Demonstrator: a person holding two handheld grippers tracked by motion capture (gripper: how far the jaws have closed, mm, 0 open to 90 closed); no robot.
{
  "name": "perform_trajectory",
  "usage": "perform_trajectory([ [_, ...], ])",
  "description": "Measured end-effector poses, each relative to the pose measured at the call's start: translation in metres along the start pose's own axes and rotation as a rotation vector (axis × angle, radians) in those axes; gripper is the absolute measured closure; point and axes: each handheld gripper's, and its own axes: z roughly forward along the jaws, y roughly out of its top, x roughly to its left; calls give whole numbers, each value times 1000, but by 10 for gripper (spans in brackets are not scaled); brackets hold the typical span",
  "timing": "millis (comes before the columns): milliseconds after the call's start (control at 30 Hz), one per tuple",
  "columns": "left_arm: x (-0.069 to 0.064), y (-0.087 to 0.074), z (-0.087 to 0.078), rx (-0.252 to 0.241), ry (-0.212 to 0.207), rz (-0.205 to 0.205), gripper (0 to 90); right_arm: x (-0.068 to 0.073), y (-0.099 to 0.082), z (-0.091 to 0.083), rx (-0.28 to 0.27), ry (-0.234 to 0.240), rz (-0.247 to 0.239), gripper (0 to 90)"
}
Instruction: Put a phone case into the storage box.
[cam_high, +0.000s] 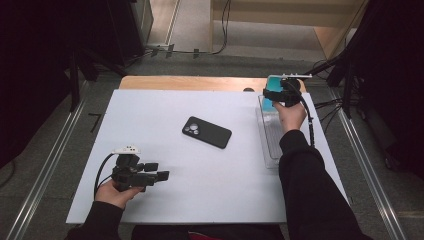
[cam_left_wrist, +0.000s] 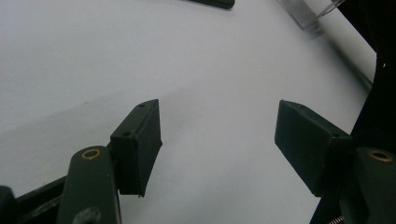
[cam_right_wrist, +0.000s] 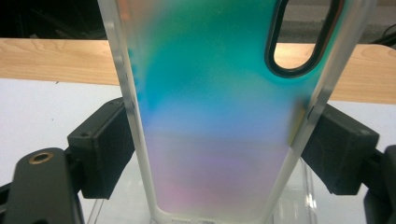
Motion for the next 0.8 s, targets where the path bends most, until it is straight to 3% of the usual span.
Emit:
perform_trajectory([
  [367,0,0,0,3,0,1,312,7,-1,4,14,-36,-67,122],
  [600,0,0,0,2,2,0,312,3,2,3,29,20,-50,62],
  [667,0,0,0,1,3,-1,313,3,3,2,38,19,-47,9],
  [800,1,0,0,1,2,-5,312,3,6,-4,49,25,-31,7],
])
